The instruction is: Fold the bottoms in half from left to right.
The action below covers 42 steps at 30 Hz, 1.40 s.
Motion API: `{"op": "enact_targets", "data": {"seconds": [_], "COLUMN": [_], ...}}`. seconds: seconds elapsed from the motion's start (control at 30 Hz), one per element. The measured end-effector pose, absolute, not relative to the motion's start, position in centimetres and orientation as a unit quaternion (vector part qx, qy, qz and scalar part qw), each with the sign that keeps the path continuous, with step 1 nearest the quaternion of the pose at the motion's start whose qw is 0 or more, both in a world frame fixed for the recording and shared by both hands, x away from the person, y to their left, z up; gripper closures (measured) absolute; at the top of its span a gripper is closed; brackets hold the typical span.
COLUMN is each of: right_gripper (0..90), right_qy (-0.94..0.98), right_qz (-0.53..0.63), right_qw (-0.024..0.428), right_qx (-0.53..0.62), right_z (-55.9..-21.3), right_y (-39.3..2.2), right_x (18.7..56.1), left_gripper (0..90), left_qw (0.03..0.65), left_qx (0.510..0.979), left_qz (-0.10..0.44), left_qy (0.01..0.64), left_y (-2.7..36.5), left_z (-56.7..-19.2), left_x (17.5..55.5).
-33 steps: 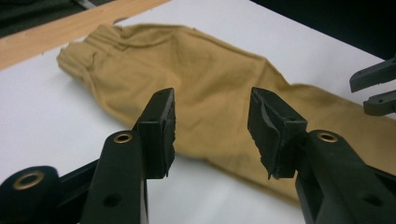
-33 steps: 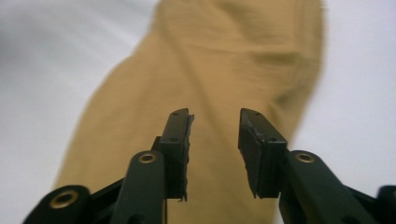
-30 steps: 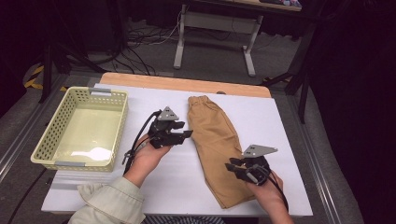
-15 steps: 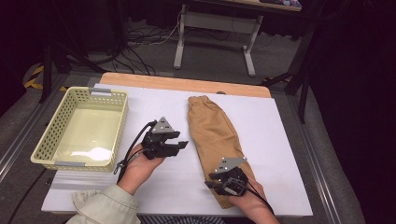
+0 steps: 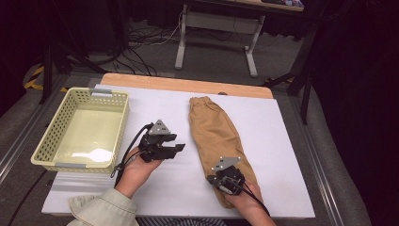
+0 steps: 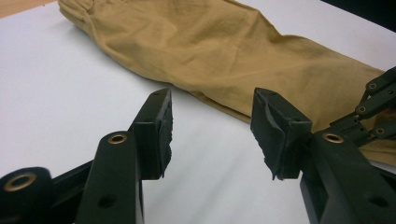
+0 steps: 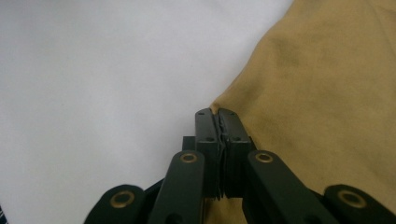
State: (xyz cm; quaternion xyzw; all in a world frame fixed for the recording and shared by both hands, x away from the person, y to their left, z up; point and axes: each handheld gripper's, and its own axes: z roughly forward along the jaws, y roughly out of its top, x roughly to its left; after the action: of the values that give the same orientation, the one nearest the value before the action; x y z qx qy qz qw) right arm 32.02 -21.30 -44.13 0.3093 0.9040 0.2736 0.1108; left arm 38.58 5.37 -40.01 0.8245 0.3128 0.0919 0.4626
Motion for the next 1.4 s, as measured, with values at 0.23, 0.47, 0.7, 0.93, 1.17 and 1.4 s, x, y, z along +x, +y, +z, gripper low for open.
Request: {"op": "enact_targets", "data": {"seconds": [0.23, 0.47, 0.7, 0.93, 1.17, 1.4], "right_gripper": [88.7, 88.6, 84.0, 64.9, 68.3, 72.8], "right_qy": [0.905, 0.909, 0.912, 0.884, 0.852, 0.85], "right_qz": [0.298, 0.317, 0.325, 0.375, 0.366, 0.323], "right_qw": [0.095, 0.076, 0.056, 0.08, 0.157, 0.179], "right_qx": [0.289, 0.26, 0.243, 0.268, 0.34, 0.376], "right_z": [-43.1, -42.6, -42.7, -40.4, -39.3, -41.0], "right_y": [-19.7, -16.6, -14.7, -18.4, -24.0, -26.3], "right_x": [32.1, 32.4, 33.2, 33.9, 35.2, 36.4], "left_gripper": [49.2, 49.1, 48.7, 47.5, 46.6, 46.4], "left_qw": [0.462, 0.464, 0.464, 0.464, 0.463, 0.459], "left_qx": [0.822, 0.819, 0.819, 0.821, 0.825, 0.831], "left_qz": [0.097, 0.096, 0.097, 0.091, 0.085, 0.081], "left_qy": [0.319, 0.324, 0.324, 0.32, 0.313, 0.304], "left_y": [6.0, 6.3, 6.4, 6.1, 5.7, 5.2], "left_z": [-40.0, -40.1, -40.2, -40.3, -40.4, -40.6], "left_x": [38.5, 38.5, 38.7, 38.6, 38.6, 38.5]}}
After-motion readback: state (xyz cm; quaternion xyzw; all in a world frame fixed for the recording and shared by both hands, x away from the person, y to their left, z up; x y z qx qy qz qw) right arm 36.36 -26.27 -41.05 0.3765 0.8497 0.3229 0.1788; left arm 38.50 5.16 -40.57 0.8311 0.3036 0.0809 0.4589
